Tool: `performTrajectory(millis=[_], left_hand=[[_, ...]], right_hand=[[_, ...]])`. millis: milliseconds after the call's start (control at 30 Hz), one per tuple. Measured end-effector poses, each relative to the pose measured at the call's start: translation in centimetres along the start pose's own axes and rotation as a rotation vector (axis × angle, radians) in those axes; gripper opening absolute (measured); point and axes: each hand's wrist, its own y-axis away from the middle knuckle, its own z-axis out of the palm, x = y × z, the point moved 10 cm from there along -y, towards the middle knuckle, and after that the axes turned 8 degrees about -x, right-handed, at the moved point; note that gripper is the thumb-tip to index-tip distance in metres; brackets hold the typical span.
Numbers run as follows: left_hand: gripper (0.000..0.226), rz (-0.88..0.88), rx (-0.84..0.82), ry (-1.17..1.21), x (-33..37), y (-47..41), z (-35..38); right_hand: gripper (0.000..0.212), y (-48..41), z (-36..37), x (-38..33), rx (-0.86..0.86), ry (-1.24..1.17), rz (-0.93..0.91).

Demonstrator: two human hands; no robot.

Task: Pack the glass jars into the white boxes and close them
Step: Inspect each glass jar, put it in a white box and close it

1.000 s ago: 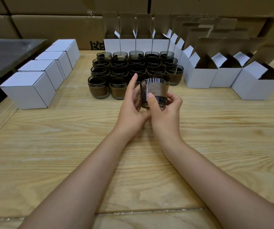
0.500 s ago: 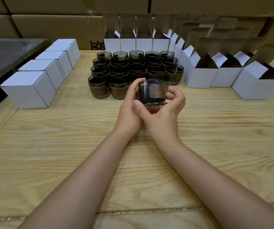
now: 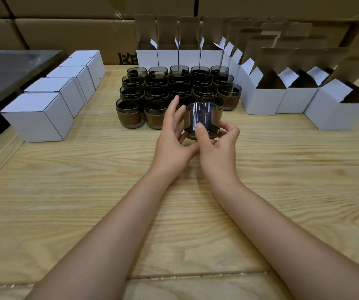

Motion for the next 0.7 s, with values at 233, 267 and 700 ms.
performTrajectory(millis=[233, 267, 700], left_hand=[[0.089, 0.005, -0.005, 0.005, 0.2, 0.0, 0.1], [0.084, 0.011, -0.002, -0.007, 0.3, -0.1, 0.0], [0.066, 0.052, 0.065, -0.006, 0.6, -0.1, -0.5]], right_hand=[[0.028, -0.1, -0.2, 0.7, 0.003, -0.037, 0.054], [0.028, -0.1, -0.1, 0.8, -0.001, -0.033, 0.065], [0.08, 0.5, 0.5, -1.1, -0.021, 0.112, -0.089]])
